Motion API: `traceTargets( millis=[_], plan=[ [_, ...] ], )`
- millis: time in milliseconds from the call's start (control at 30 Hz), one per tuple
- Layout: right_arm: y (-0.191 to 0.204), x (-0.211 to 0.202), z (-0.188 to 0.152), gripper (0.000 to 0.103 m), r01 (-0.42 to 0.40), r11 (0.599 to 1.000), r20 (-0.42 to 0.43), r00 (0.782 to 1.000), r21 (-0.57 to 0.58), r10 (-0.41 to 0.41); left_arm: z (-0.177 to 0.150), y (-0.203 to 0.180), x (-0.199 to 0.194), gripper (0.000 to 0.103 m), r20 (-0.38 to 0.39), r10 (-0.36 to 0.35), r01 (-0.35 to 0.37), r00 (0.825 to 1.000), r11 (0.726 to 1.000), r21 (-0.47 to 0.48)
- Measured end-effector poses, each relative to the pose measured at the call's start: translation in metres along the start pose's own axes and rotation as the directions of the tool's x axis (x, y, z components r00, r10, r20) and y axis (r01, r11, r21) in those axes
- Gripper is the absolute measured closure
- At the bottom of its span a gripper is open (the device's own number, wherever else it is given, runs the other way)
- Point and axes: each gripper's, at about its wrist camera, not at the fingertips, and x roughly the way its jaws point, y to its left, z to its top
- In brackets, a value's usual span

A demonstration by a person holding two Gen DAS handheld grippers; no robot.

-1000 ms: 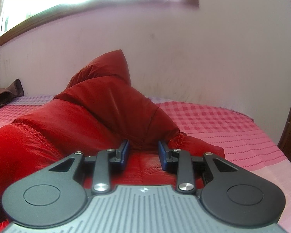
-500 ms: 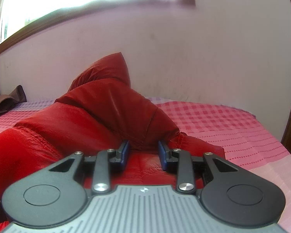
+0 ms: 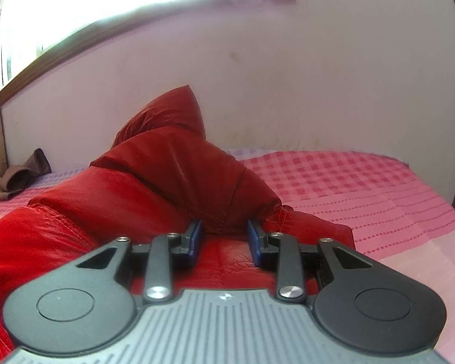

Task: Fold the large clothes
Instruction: 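Open both grippers and move them along the rolled jacket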

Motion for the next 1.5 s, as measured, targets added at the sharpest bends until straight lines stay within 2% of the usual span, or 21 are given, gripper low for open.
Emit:
traceTargets(
  millis=[67, 100, 233, 367, 433, 500, 567, 600, 700, 800, 933, 1033, 1133, 1200, 1333, 1500],
  plan=[
    [-0.002, -0.001, 0.0, 0.072, -0.014, 1.0, -0.002, 1.0, 0.016, 0.014, 0.001, -0.009, 0.015, 0.042, -0.016, -0.017, 0.017, 1.0, 1.0, 0.024],
    [-0.004, -0.002, 0.0, 0.072, -0.023, 0.999, -0.004, 1.0, 0.026, 0.024, -0.002, -0.013, 0.026, 0.046, -0.039, -0.03, 0.031, 0.999, 0.999, 0.027],
    [-0.011, 0.0, 0.002, 0.072, -0.069, 0.995, -0.024, 0.997, 0.067, 0.071, -0.018, -0.013, 0.053, 0.054, -0.082, -0.053, 0.054, 0.995, 0.998, 0.012],
    [-0.02, 0.005, 0.009, 0.072, -0.131, 0.986, -0.087, 0.986, 0.105, 0.14, -0.032, -0.013, 0.058, 0.051, -0.097, -0.039, 0.043, 0.994, 0.999, 0.034],
    [-0.022, 0.011, 0.018, 0.072, -0.151, 0.984, -0.143, 0.976, 0.095, 0.163, -0.036, -0.016, 0.064, 0.051, -0.11, -0.028, 0.036, 0.994, 0.996, 0.078],
    [-0.027, 0.021, 0.035, 0.072, -0.166, 0.981, -0.234, 0.955, 0.098, 0.185, -0.034, -0.015, 0.067, 0.049, -0.124, -0.035, 0.044, 0.992, 0.996, 0.072],
    [-0.028, 0.026, 0.057, 0.072, -0.144, 0.983, -0.323, 0.931, 0.111, 0.172, -0.031, -0.012, 0.07, 0.046, -0.134, -0.055, 0.064, 0.989, 0.996, 0.059],
    [-0.024, 0.023, 0.069, 0.07, -0.122, 0.988, -0.328, 0.933, 0.099, 0.148, -0.031, -0.012, 0.071, 0.045, -0.136, -0.057, 0.066, 0.989, 0.996, 0.061],
    [-0.004, 0.004, 0.099, 0.067, -0.123, 0.992, -0.218, 0.968, 0.016, 0.123, -0.032, -0.009, 0.071, 0.042, -0.132, -0.08, 0.086, 0.988, 0.995, 0.042],
    [0.02, 0.011, 0.115, 0.067, -0.172, 0.985, -0.184, 0.968, -0.007, 0.168, -0.033, -0.009, 0.071, 0.04, -0.127, -0.085, 0.091, 0.988, 0.995, 0.044],
    [0.048, 0.05, 0.113, 0.069, -0.196, 0.976, -0.239, 0.956, -0.096, 0.169, -0.037, -0.009, 0.068, 0.036, -0.119, -0.092, 0.098, 0.989, 0.994, 0.047],
    [0.046, 0.081, 0.107, 0.071, -0.167, 0.978, -0.282, 0.951, -0.126, 0.126, -0.041, -0.011, 0.065, 0.036, -0.108, -0.095, 0.1, 0.99, 0.994, 0.044],
    [0.03, 0.1, 0.091, 0.072, -0.144, 0.987, -0.36, 0.927, -0.077, 0.108, -0.042, -0.008, 0.068, 0.036, -0.098, -0.113, 0.117, 0.989, 0.992, 0.039],
    [0.026, 0.103, 0.083, 0.072, -0.141, 0.988, -0.365, 0.925, -0.069, 0.106, -0.044, -0.009, 0.068, 0.036, -0.094, -0.119, 0.123, 0.988, 0.992, 0.039],
    [0.007, 0.116, 0.07, 0.071, -0.152, 0.987, -0.381, 0.911, 0.045, 0.158, -0.045, -0.009, 0.07, 0.036, -0.091, -0.128, 0.132, 0.988, 0.991, 0.035],
    [-0.007, 0.117, 0.059, 0.069, -0.156, 0.981, -0.353, 0.916, 0.116, 0.188, -0.046, -0.01, 0.07, 0.035, -0.095, -0.138, 0.142, 0.986, 0.989, 0.035]
  ],
)
